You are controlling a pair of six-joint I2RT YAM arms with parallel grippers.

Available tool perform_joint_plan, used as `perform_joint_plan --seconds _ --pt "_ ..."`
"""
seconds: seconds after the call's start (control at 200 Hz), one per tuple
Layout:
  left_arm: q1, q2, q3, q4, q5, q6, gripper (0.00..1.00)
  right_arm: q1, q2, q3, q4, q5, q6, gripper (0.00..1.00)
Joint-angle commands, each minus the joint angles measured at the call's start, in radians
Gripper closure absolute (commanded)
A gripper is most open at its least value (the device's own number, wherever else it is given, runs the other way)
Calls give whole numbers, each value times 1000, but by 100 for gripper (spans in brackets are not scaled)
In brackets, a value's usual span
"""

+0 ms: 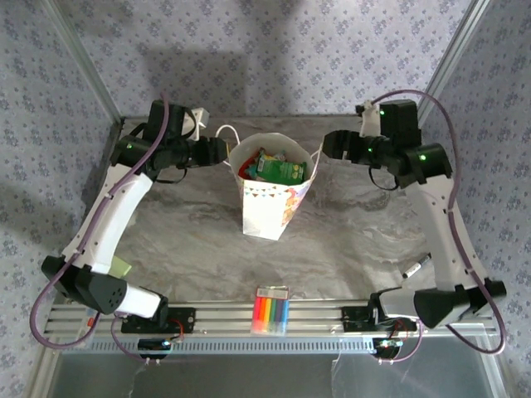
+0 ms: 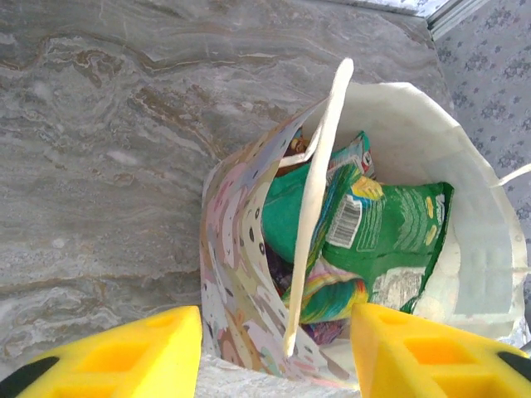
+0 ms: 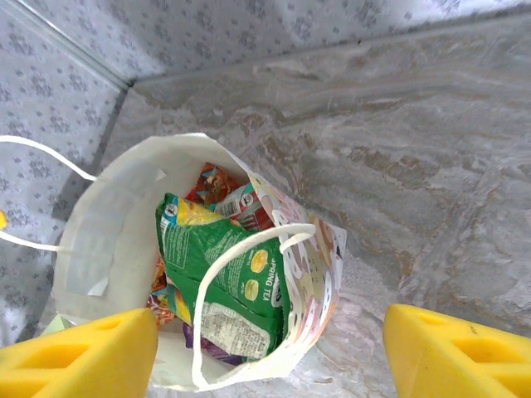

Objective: Place the snacks into the paper bag

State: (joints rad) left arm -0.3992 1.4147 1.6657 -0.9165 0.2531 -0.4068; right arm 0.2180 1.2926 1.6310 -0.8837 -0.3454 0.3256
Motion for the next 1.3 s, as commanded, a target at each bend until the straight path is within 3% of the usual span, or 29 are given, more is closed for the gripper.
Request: perform_joint_plan --seconds 0.0,0.185,0.37,0.415,0.44,0.57,0.7,0.765,0.8,1.044,1.294 --pt "3 -53 56 -55 -25 57 47 -31 -75 -25 -19 3 2 24" --pt "49 -110 -5 -54 -58 130 46 -92 -166 -120 -24 23 -21 20" --pt "133 -219 -262 112 -133 156 44 -193 -225 -277 8 35 -40 17" --pt "158 -242 -321 158 -176 153 44 -218 -238 -329 56 33 -62 13" --pt "173 -254 -355 182 -209 145 44 -224 -247 -357 80 19 -80 1" --pt "270 -277 -498 281 -379 99 40 -227 -271 -508 197 54 -117 0" --pt "306 -295 -636 430 -504 99 26 -230 -260 -596 277 118 -115 0" --pt "307 -302 -699 507 -544 93 2 -230 -249 -631 325 148 -121 0" --pt "307 -304 -728 543 -563 81 0 -230 -243 -646 339 170 -123 0" --pt "307 -239 -785 663 -561 137 0 -229 -173 -677 392 201 -165 0" --pt "309 -127 -813 736 -544 203 0 -232 -197 -898 764 279 -199 0"
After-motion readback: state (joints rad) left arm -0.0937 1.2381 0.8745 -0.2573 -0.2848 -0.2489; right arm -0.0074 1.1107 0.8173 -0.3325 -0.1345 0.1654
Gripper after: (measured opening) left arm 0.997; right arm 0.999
